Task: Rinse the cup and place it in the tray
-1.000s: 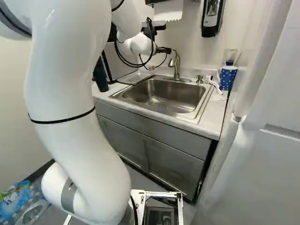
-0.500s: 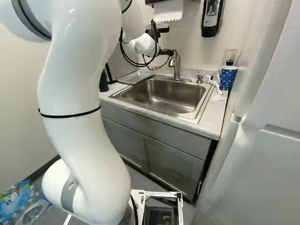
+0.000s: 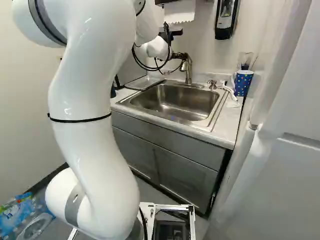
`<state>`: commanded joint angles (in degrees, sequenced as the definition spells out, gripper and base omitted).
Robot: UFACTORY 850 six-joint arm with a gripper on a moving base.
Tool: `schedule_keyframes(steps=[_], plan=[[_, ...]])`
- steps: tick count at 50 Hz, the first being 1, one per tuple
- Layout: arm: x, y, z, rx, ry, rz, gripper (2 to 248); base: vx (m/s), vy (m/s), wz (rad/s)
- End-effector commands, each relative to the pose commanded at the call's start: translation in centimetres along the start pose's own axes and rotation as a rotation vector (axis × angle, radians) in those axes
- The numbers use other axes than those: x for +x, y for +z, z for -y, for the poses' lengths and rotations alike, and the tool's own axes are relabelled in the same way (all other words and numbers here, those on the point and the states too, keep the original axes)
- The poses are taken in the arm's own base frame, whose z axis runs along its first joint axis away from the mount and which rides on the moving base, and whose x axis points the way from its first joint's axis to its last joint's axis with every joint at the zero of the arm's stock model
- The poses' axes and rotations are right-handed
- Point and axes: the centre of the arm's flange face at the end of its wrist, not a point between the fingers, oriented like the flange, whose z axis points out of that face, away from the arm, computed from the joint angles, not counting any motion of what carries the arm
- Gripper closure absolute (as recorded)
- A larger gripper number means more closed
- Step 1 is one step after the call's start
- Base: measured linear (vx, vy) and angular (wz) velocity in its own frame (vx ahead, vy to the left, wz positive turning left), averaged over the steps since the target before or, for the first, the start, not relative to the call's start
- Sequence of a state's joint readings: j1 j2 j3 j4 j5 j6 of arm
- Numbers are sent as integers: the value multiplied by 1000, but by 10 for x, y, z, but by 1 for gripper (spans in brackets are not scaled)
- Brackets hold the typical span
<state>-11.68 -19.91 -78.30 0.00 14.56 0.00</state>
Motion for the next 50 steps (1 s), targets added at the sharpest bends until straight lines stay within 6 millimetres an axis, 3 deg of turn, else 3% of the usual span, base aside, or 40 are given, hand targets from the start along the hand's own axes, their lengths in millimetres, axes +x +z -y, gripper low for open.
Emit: schedule_keyframes(steps=[50], plan=[[4,0,0,0,0,-42,3,0,0,0]])
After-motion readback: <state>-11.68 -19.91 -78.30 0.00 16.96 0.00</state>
